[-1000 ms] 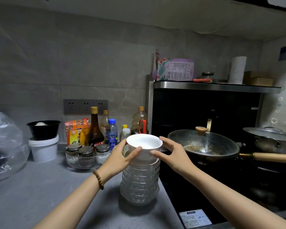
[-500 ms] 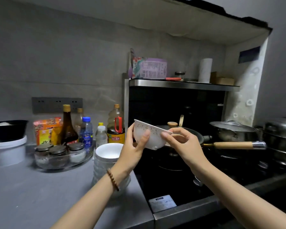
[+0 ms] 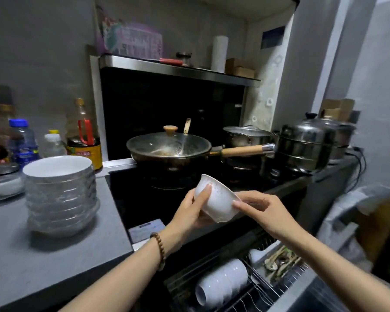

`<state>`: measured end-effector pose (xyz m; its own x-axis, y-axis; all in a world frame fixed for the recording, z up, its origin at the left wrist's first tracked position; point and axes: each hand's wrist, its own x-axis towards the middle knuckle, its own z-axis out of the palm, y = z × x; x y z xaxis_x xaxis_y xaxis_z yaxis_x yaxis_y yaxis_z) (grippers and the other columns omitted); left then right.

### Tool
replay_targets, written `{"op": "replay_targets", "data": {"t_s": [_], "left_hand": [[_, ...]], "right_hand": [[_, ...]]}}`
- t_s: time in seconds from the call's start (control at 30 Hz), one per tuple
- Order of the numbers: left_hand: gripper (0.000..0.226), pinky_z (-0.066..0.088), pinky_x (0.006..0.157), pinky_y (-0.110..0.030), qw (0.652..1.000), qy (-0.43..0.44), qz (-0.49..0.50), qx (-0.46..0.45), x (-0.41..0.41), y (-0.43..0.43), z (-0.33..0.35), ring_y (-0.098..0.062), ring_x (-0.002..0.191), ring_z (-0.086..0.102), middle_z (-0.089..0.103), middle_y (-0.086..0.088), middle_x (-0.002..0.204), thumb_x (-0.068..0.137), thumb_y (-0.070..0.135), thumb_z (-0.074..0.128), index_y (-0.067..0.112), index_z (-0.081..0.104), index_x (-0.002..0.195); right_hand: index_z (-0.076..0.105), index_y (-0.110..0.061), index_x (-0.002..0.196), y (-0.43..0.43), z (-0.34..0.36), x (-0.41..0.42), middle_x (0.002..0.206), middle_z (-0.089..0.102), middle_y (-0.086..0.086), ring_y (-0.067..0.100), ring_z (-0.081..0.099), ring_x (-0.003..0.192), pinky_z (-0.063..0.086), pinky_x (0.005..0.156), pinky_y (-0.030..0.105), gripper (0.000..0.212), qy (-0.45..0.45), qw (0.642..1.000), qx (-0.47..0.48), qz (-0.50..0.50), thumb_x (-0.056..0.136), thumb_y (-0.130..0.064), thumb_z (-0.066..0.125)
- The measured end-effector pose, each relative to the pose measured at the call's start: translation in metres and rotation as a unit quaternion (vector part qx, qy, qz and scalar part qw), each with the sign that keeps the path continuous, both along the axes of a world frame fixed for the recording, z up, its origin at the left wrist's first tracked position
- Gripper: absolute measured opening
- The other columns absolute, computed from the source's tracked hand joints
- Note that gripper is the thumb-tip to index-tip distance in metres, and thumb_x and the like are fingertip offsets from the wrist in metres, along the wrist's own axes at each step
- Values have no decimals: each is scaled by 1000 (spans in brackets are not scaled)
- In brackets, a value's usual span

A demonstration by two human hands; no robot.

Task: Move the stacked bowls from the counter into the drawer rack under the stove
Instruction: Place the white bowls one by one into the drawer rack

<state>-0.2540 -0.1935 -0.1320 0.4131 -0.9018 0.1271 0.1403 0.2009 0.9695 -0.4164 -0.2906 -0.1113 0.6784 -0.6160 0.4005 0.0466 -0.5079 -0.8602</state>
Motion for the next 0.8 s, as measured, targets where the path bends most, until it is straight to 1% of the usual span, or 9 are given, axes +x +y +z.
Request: {"op": "replay_targets", "data": {"t_s": [0.07, 0.17, 0.23, 0.3, 0.4, 0.47, 0.6, 0.67, 0.8], "left_hand": [[61, 58, 71, -34, 999, 18, -27, 30, -8, -8, -18, -16, 92, 70, 70, -3, 107, 67, 60, 58, 20, 55, 114], [51, 57, 84, -39, 994, 15, -67, 90, -19, -18, -53, -20, 100, 68, 68, -7, 115, 82, 55, 54, 22, 53, 120], [55, 56, 83, -38, 989, 8, -86, 120, -22, -21, -79, -24, 97, 68, 68, -10, 113, 78, 55, 61, 19, 53, 119], [66, 52, 83, -37, 982, -3, -118, 151, -21, -22, -106, -30, 94, 64, 67, -12, 111, 72, 57, 69, 15, 53, 120], [74, 53, 91, -44, 968, 7, -148, 202, -11, -24, -144, -33, 104, 64, 65, -19, 116, 65, 56, 74, 13, 53, 121], [83, 54, 88, -46, 961, 28, -142, 235, -3, -25, -168, -35, 107, 63, 63, -21, 118, 55, 58, 81, 14, 53, 120], [90, 57, 75, -33, 948, 71, -125, 283, 14, -25, -205, -25, 96, 70, 62, -16, 119, 47, 58, 83, 16, 52, 120], [84, 58, 75, -31, 938, 70, -132, 313, 24, -27, -219, -21, 91, 70, 63, -15, 117, 50, 60, 78, 15, 54, 117], [78, 55, 74, -24, 912, 40, -160, 376, 44, -40, -240, -16, 79, 65, 64, -14, 109, 63, 57, 69, 6, 53, 119]], "right_hand": [[78, -25, 80, -4, -15, -11, 86, 77, -7, -1, 70, 81, 49, 73, 11, 12, 28, 999, 17, 18, 74, -31, 71], [79, -22, 76, -13, -46, -27, 77, 77, -8, -5, 68, 70, 47, 65, 6, 14, 83, 996, 32, 26, 80, -30, 69], [79, -25, 75, -18, -68, -34, 76, 77, -9, -4, 69, 70, 49, 63, 7, 14, 116, 991, 50, 35, 78, -34, 69], [79, -23, 78, -24, -90, -37, 73, 76, -10, -6, 67, 64, 47, 56, 5, 12, 139, 986, 77, 50, 81, -29, 70], [79, -16, 80, -33, -124, -33, 76, 76, -3, 0, 67, 70, 49, 66, 13, 13, 173, 978, 98, 59, 80, -27, 71], [78, -14, 77, -37, -145, -26, 73, 74, -2, 3, 64, 70, 47, 67, 16, 12, 199, 970, 114, 75, 82, -24, 71], [75, -5, 74, -43, -184, -4, 66, 68, -1, 5, 58, 63, 46, 64, 15, 16, 232, 954, 165, 87, 82, -18, 71], [74, -11, 71, -46, -200, 7, 63, 67, -4, 2, 58, 59, 44, 60, 12, 13, 247, 944, 197, 96, 82, -18, 72], [72, -4, 73, -62, -229, 27, 55, 67, -7, -1, 58, 50, 45, 54, 11, 7, 270, 928, 243, 81, 77, -8, 75]]}}
